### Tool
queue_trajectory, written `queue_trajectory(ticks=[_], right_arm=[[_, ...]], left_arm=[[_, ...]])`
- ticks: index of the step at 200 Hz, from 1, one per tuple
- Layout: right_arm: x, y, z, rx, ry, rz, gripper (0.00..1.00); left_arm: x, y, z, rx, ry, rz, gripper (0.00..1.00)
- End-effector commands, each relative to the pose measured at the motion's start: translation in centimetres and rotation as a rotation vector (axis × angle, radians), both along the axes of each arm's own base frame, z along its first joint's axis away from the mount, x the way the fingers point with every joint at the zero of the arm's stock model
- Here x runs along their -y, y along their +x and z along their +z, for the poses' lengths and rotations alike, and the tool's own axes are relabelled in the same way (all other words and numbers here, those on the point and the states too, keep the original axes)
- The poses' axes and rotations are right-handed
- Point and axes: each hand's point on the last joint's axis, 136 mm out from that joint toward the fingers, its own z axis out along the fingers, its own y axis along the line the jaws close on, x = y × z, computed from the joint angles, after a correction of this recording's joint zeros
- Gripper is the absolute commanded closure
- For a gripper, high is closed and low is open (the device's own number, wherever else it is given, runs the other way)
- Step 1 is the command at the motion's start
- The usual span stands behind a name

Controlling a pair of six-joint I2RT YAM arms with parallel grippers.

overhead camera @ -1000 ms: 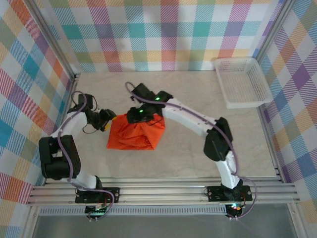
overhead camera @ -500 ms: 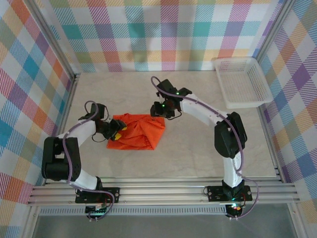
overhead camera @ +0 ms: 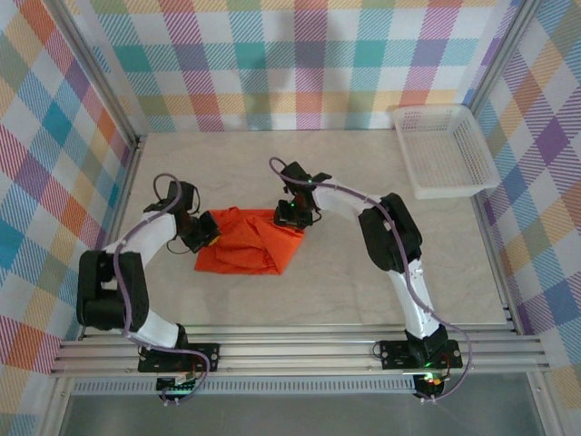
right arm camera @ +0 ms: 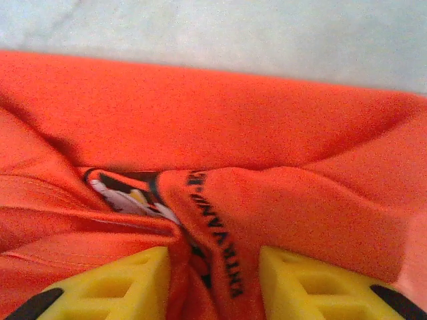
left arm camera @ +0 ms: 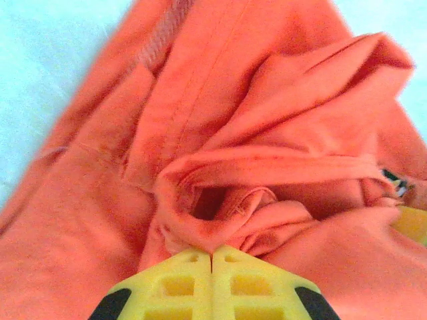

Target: Fold the inside-out t-shirt

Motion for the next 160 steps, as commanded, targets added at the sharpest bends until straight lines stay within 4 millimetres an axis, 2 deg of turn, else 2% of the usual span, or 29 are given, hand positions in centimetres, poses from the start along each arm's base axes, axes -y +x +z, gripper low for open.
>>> queue_trajectory(ticks=[1,48,63,80,106,117,130,160], right_arm=[[3.9,-2.1,-2.6,-0.079,-0.122,-0.059,0.6],[6.8,-3.3,-1.8,-0.048,-0.192,-0.056,0.6],[6.7,-3.3,-1.0,-0.034,-0.176,-0.041,0.59],[5.2,-3.3,0.6,-0.013,-0.101,-0.009,0.57],[2.6,-3.5,3.8,0.025,-0.014,0.067,0.53],[2.2,-3.2,4.6,0.036,-0.004,0.075,0.52],[2.0,-3.0,4.7,0.042,0.0,0.082,0.52],[1.1,-3.5,2.8,-0.012,0.028,0.1,0.57]], left_arm=[[-1.9,-1.8,1.1,-0.01,0.129,-0.008,1.0],[-1.8,-4.3,-0.7,0.0,0.129,-0.014,1.0],[-1.9,-5.3,-1.8,-0.017,0.129,-0.009,1.0],[-1.8,-5.3,-2.6,-0.037,0.125,-0.005,1.0],[-1.6,-4.5,-2.4,-0.042,0.111,-0.006,0.53],[-1.4,-4.2,-1.9,-0.035,0.1,-0.002,0.38],[-1.0,-3.8,-1.3,-0.022,0.076,0.001,0.31],[0.5,-3.4,-1.0,-0.015,-0.014,-0.009,0.31]])
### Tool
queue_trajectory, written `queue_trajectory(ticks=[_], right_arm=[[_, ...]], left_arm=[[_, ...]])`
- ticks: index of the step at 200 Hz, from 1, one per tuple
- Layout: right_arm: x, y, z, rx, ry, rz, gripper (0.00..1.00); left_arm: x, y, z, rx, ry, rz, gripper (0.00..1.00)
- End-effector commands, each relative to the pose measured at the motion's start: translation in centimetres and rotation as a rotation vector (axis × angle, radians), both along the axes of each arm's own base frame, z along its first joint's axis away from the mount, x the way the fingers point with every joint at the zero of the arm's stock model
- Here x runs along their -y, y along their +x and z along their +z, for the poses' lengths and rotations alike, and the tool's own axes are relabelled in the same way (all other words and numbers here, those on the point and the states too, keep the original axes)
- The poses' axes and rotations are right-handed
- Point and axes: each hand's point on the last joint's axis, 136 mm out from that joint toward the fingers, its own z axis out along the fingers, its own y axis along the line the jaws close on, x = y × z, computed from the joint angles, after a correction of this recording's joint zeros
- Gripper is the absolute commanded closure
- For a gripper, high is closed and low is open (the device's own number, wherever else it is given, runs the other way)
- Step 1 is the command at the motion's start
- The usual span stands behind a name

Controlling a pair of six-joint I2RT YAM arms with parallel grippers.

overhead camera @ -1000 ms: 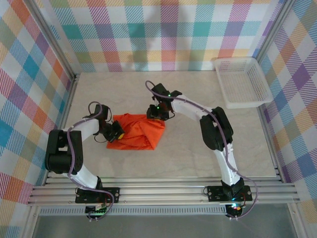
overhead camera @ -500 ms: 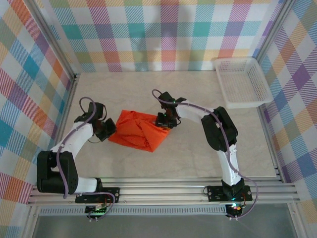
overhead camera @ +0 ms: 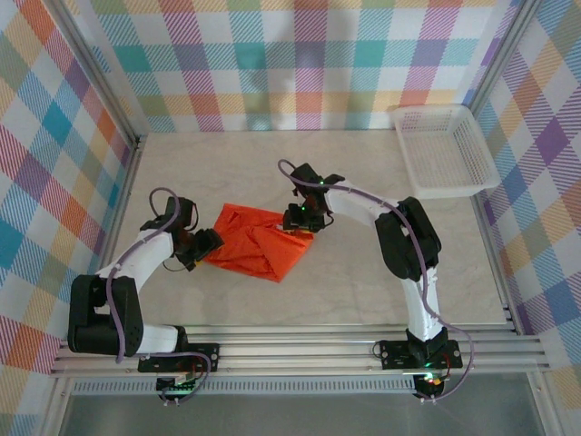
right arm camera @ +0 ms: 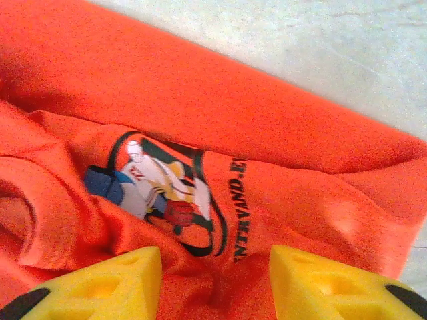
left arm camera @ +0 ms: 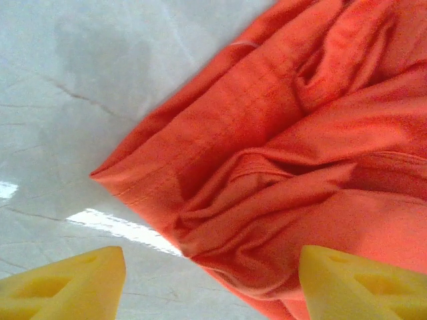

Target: Fold the inside-out t-shirt

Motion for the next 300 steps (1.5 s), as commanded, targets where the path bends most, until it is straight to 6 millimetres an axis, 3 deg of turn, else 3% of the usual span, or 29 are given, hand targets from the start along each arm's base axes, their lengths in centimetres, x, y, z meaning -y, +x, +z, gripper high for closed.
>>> queue_trajectory(ticks=[1,33,73,95,112,129,158,187,199,226,249,300], right_arm=[[-1.2,-0.9,0.2,-0.032,0.044,0.047,0.57],[-0.6,-3.0,-1.9,-0.099,0.039,0.019,0.62],[0.1,-9.6,-3.7,-0.154,-0.009,0.013,0.64],[-0.4,-12.9,-3.0,-0.123,-0.029,0.025,0.66],[-0.5,-13.9,-1.6,-0.07,-0.03,0.039,0.64],[0.9,-12.8,0.5,0.011,-0.062,0.028,0.58],[3.3,-8.8,4.8,0.114,-0.041,0.0,0.54],[5.0,-5.2,5.6,0.125,0.005,-0.054,0.55],[4.7,-4.0,5.3,0.104,0.044,-0.068,0.56],[3.2,-1.5,4.2,0.058,0.107,-0.092,0.57],[1.4,-0.4,3.1,0.025,0.142,-0.071,0.56],[-0.5,-0.5,0.2,-0.048,0.181,-0.062,0.54]], left_arm=[[1.5,0.8,0.8,0.021,-0.082,-0.008,0.31],[2.9,1.9,-1.9,-0.004,-0.161,0.023,0.35],[5.3,6.7,-4.7,-0.032,-0.141,-0.036,0.4],[8.5,9.7,-3.3,0.003,-0.157,-0.116,0.4],[10.6,10.8,-1.1,0.023,-0.158,-0.197,0.39],[9.8,11.1,1.5,0.034,-0.105,-0.243,0.36],[7.9,10.6,6.9,0.068,-0.026,-0.329,0.36],[10.9,9.2,9.4,0.101,-0.195,-0.373,0.36],[12.4,8.7,9.2,0.106,-0.255,-0.369,0.36],[14.7,7.4,6.8,0.059,-0.285,-0.378,0.37],[15.1,6.9,4.2,-0.007,-0.264,-0.388,0.38],[15.4,6.1,0.4,-0.093,-0.217,-0.414,0.39]])
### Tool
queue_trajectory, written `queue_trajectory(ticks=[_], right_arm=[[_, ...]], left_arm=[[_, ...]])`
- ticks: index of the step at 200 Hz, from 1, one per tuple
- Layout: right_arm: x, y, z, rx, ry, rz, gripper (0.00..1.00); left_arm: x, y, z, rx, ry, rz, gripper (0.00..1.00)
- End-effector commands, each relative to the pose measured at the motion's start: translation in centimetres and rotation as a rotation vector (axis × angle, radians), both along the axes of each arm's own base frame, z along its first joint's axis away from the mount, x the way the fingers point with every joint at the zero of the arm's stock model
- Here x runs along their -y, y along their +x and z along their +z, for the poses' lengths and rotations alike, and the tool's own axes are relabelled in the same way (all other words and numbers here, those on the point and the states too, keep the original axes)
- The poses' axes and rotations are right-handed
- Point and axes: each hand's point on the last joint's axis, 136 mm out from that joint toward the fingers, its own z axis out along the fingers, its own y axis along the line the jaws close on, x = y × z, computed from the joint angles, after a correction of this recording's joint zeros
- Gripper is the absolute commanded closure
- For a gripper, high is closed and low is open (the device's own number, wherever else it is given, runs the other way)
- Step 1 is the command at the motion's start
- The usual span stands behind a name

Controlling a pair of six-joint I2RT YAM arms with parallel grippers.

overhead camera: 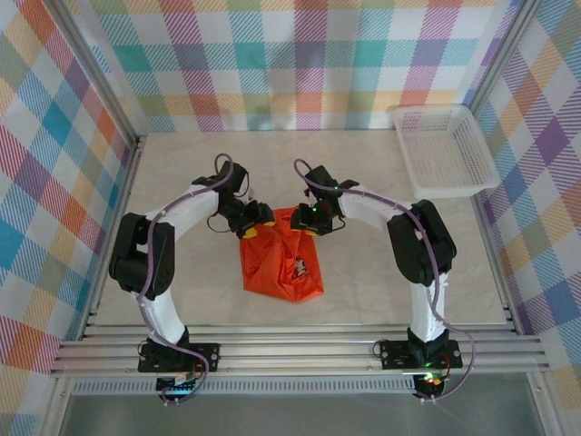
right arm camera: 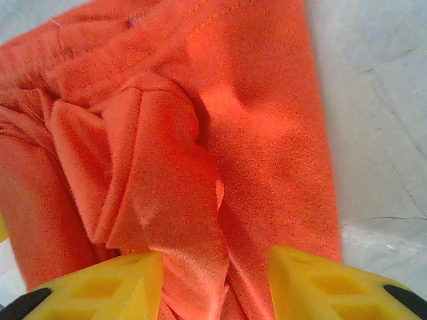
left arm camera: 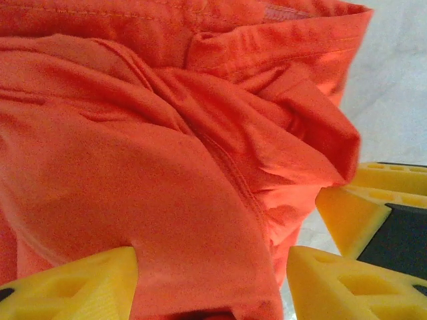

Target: Fold the inside-out t-shirt

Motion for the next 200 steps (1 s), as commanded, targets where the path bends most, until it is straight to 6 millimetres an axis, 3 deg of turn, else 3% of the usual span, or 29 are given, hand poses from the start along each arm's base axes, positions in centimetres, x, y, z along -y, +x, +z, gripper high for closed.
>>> queue_trajectory(ticks=[1,21,39,56,72,101,116,131,169,200], right_arm=[[-2.2,0.1,0.4,-0.009,0.083,0.029,0.54],[-2.8,0.3,-0.2,-0.023,0.103,0.021,0.59],[-2.9,0.5,-0.4,-0.026,0.101,0.009,0.78],[-2.1,0.9,0.3,-0.011,0.089,-0.005,0.96],[-0.8,1.3,2.0,0.018,0.067,-0.017,1.0],[2.0,2.0,6.2,0.104,0.027,-0.037,1.0],[3.0,2.2,8.0,0.137,0.018,-0.042,1.0],[3.5,2.5,9.0,0.154,0.018,-0.047,1.0],[2.9,4.5,8.2,0.161,0.004,-0.044,1.0],[2.4,7.3,5.0,0.141,-0.04,-0.056,1.0]], left_arm=[[0.3,-0.4,-1.7,-0.027,0.018,-0.019,0.39],[0.7,-0.6,-3.6,-0.063,0.025,-0.025,0.41],[1.0,-0.5,-4.2,-0.071,0.02,-0.02,0.63],[0.8,-0.2,-3.1,-0.045,0.032,-0.023,0.86],[0.1,0.2,-1.0,0.013,0.066,-0.032,0.94],[-0.7,0.6,3.3,0.131,0.076,-0.06,0.95],[-1.2,0.6,4.0,0.173,0.084,-0.072,0.95],[-1.9,0.6,3.5,0.176,0.08,-0.07,0.95],[-3.4,1.4,0.2,0.162,0.086,-0.056,0.95],[-5.6,3.4,-2.3,0.157,0.177,-0.029,0.93]])
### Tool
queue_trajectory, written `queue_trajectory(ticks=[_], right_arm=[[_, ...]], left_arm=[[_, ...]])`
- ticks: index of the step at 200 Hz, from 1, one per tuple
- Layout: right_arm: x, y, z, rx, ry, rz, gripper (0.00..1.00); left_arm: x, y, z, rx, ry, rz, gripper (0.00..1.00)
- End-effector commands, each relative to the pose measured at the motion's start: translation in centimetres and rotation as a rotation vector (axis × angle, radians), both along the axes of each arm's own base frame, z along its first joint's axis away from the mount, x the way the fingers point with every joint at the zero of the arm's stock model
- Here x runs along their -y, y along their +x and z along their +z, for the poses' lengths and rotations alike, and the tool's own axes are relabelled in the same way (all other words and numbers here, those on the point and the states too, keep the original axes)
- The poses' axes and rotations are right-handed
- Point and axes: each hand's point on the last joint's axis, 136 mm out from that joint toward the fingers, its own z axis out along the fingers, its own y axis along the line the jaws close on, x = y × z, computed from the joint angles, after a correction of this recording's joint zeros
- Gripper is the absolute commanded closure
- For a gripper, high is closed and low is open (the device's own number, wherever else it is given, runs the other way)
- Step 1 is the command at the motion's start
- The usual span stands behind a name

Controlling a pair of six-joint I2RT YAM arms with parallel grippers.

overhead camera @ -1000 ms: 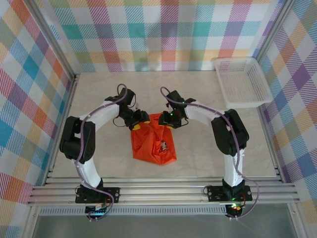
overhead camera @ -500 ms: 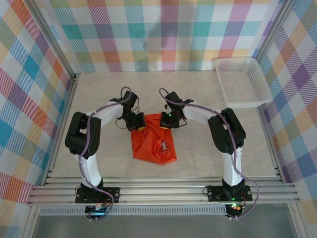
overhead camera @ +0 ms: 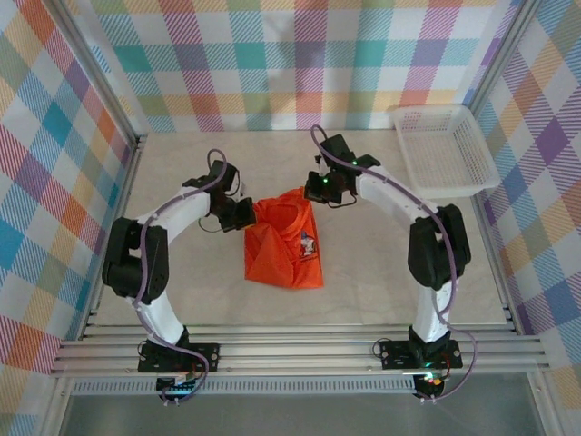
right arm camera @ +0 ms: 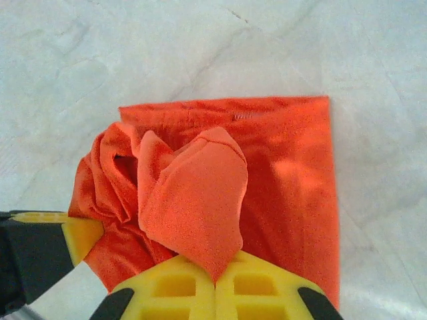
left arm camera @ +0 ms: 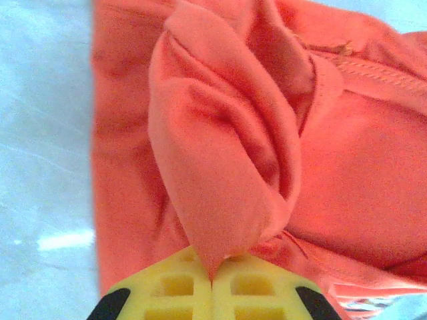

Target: Fold the inside-out t-shirt

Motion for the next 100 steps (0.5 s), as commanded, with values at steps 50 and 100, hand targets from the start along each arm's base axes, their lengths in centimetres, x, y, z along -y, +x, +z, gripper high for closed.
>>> queue_trajectory(ticks=[50,100], right_arm=[[-1.7,2.7,-6.5,-0.131,-0.04,0.02,0.64],[1.3,-1.1,-3.2,-0.102,-0.078,0.006,0.49]], left_arm=[[-1.1,1.9,-0.7,0.035,0.021,0.007,0.3],[1.9,-1.9,4.6,0.071,-0.22,-0.02,0.39]])
